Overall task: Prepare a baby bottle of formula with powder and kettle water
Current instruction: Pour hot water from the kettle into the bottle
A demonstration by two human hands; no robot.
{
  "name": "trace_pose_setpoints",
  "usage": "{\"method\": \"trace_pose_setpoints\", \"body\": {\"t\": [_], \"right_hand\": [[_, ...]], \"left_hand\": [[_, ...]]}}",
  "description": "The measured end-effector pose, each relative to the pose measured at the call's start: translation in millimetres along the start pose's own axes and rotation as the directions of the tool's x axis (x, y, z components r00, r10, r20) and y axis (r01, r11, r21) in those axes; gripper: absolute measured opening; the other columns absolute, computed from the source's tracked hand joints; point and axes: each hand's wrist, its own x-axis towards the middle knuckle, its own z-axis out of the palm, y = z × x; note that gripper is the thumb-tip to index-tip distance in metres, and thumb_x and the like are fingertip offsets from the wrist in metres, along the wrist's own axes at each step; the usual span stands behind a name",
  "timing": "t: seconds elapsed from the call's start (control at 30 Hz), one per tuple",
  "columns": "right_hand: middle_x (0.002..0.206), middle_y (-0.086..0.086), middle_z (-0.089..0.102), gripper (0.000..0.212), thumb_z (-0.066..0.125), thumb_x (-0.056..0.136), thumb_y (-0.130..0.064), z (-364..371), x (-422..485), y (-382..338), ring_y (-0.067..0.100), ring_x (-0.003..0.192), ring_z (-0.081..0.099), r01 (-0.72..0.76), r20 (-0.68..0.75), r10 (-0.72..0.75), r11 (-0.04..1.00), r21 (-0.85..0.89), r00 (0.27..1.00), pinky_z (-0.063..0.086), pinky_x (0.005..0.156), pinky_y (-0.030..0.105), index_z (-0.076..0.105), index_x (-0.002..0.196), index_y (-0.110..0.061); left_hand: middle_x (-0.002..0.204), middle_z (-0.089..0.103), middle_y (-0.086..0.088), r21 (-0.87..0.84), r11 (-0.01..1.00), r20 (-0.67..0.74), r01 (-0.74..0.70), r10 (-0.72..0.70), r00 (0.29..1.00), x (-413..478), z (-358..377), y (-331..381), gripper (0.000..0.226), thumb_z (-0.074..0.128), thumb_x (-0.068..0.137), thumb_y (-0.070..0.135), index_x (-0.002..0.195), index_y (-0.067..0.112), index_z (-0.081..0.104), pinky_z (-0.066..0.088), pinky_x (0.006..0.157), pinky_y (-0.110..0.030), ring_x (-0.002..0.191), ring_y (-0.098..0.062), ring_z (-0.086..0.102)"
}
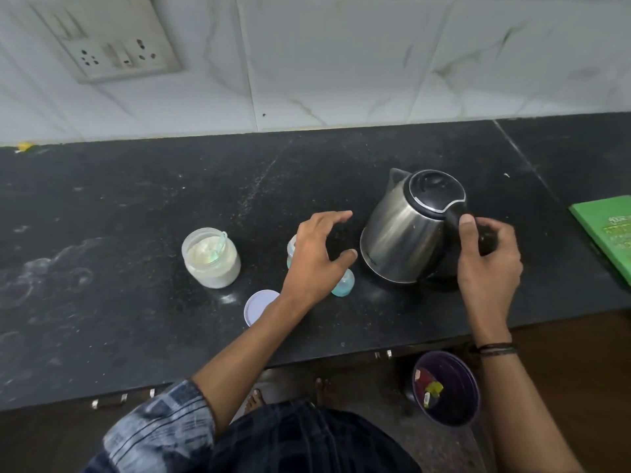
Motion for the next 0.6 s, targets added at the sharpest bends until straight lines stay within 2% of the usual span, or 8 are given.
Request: {"method": "trace_pose_setpoints", "body": {"t": [0.07, 0.13, 0.2, 0.27, 0.3, 0.4, 0.47, 0.6], "right_hand": [[0.093, -0.003, 0.073, 0.043, 0.061, 0.088, -0.077, 3.0, 4.0, 6.0, 0.023, 0.090, 0.072, -0.037, 0.051, 0.032, 0.994, 0.106, 0.998, 0.058, 0.092, 0.052, 0.066, 0.103, -0.037], [0.092, 0.003, 0.073, 0.043, 0.066, 0.081, -0.081, 4.9, 8.7, 10.1, 0.030, 0.087, 0.072, -0.041, 0.056, 0.031, 0.981, 0.190, 0.998, 0.060, 0.085, 0.057, 0.066, 0.094, -0.041], [0.088, -0.009, 0.071, 0.044, 0.074, 0.072, -0.082, 4.9, 13.1, 12.9, 0.020, 0.081, 0.071, -0.030, 0.059, 0.017, 0.975, 0.219, 0.998, 0.062, 0.078, 0.045, 0.063, 0.090, -0.044], [0.084, -0.024, 0.067, 0.046, 0.084, 0.063, -0.077, 3.7, 16.2, 13.9, -0.001, 0.074, 0.065, 0.028, 0.077, -0.044, 0.980, 0.199, 0.996, 0.056, 0.069, 0.020, 0.060, 0.088, -0.046], [0.083, -0.026, 0.066, 0.047, 0.089, 0.061, -0.071, 3.0, 17.2, 14.7, -0.003, 0.072, 0.064, 0.049, 0.087, -0.067, 0.980, 0.192, 0.994, 0.052, 0.065, 0.013, 0.059, 0.087, -0.046], [0.079, -0.018, 0.065, 0.047, 0.096, 0.061, -0.054, 4.9, 20.9, 21.8, -0.002, 0.069, 0.063, 0.094, 0.077, -0.114, 0.971, 0.219, 0.991, 0.049, 0.060, 0.011, 0.059, 0.087, -0.043], [0.078, -0.022, 0.065, 0.048, 0.098, 0.063, -0.048, 8.1, 21.5, 25.1, -0.006, 0.070, 0.062, 0.120, 0.055, -0.137, 0.963, 0.243, 0.989, 0.048, 0.061, 0.009, 0.061, 0.090, -0.033], [0.082, -0.032, 0.066, 0.050, 0.099, 0.063, -0.046, 9.8, 24.7, 27.9, -0.009, 0.073, 0.064, 0.136, 0.067, -0.162, 0.948, 0.289, 0.985, 0.049, 0.064, 0.007, 0.064, 0.092, -0.026]], "left_hand": [[0.137, 0.057, 0.005, -0.001, 1.000, -0.004, 0.015, -0.015, 1.000, 0.9, 2.6, 0.0, 0.059, 0.078, 0.085, 0.007, 0.139, 0.022, 0.060, 0.040, 0.113, -0.045, 0.132, -0.018, 0.044], [0.138, 0.057, 0.006, -0.002, 1.000, -0.007, 0.029, -0.029, 1.000, 1.6, 4.6, 0.4, 0.058, 0.077, 0.086, 0.008, 0.139, 0.023, 0.060, 0.040, 0.113, -0.045, 0.133, -0.017, 0.044], [0.138, 0.057, 0.007, -0.001, 0.999, -0.013, 0.044, -0.044, 0.999, 2.7, 6.9, 1.0, 0.058, 0.077, 0.086, 0.008, 0.139, 0.024, 0.060, 0.040, 0.114, -0.044, 0.133, -0.016, 0.043], [0.138, 0.057, 0.008, 0.003, 0.998, -0.020, 0.056, -0.056, 0.998, 3.8, 10.1, 1.8, 0.057, 0.077, 0.087, 0.009, 0.140, 0.023, 0.060, 0.040, 0.114, -0.043, 0.133, -0.015, 0.043], [0.137, 0.057, 0.008, 0.006, 0.998, -0.026, 0.060, -0.060, 0.998, 4.2, 11.8, 2.2, 0.057, 0.077, 0.087, 0.009, 0.140, 0.023, 0.060, 0.040, 0.114, -0.043, 0.133, -0.015, 0.043], [0.136, 0.059, 0.009, 0.014, 0.997, -0.044, 0.069, -0.069, 0.997, 5.4, 16.4, 3.5, 0.057, 0.077, 0.087, 0.009, 0.139, 0.023, 0.061, 0.040, 0.114, -0.042, 0.133, -0.014, 0.044], [0.135, 0.059, 0.010, 0.015, 0.997, -0.058, 0.070, -0.069, 0.996, 5.3, 18.2, 4.5, 0.057, 0.077, 0.086, 0.008, 0.139, 0.023, 0.060, 0.039, 0.114, -0.038, 0.132, -0.013, 0.044], [0.135, 0.055, 0.017, 0.018, 1.000, -0.155, 0.021, -0.018, 0.988, 0.4, 14.8, 1.4, 0.056, 0.077, 0.084, 0.012, 0.136, 0.027, 0.062, 0.030, 0.111, -0.013, 0.133, -0.001, 0.041]]}}
